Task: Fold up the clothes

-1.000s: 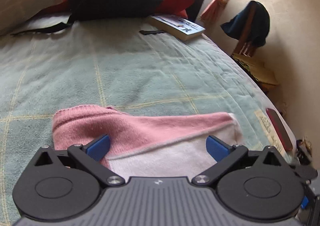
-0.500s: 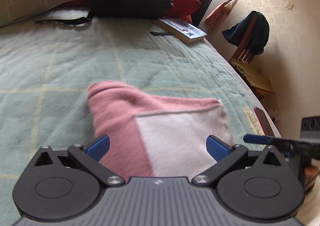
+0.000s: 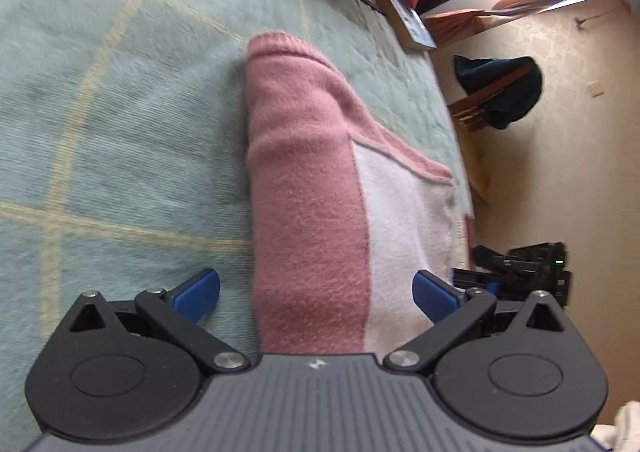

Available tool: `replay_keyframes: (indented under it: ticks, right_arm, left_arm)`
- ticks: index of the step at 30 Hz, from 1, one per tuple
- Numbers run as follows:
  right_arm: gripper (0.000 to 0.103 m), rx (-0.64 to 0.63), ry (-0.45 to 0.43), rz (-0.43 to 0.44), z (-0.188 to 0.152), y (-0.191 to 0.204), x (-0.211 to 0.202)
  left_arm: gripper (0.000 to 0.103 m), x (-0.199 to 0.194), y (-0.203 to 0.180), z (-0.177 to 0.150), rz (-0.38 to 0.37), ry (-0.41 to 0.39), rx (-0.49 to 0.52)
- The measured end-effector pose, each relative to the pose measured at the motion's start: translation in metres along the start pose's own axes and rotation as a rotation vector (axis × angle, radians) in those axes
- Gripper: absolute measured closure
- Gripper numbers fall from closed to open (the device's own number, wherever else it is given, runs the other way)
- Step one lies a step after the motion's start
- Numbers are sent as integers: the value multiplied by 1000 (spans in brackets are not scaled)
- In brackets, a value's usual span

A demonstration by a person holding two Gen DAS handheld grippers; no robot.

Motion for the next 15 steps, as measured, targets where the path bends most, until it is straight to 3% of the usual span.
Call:
replay_keyframes:
  ticks: [10,15]
  right_arm:
    - [0,-10,41,27,25,-2,23]
    - [0,-13,68,28,22,3,20]
  left_arm:
    - [1,35,-6,37,-80,26,-32]
    - [1,30,-11,28,-80,79,-22]
Point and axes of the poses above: each gripper's, at about its wrist camera, not at the fingertips, and x roughly the way its jaws point, y to its left, z to its top, the point moved 1 cm from there along x, roughly the way its jaws point, and after that the axes turned 10 degrees about z, right-handed, at the moved point
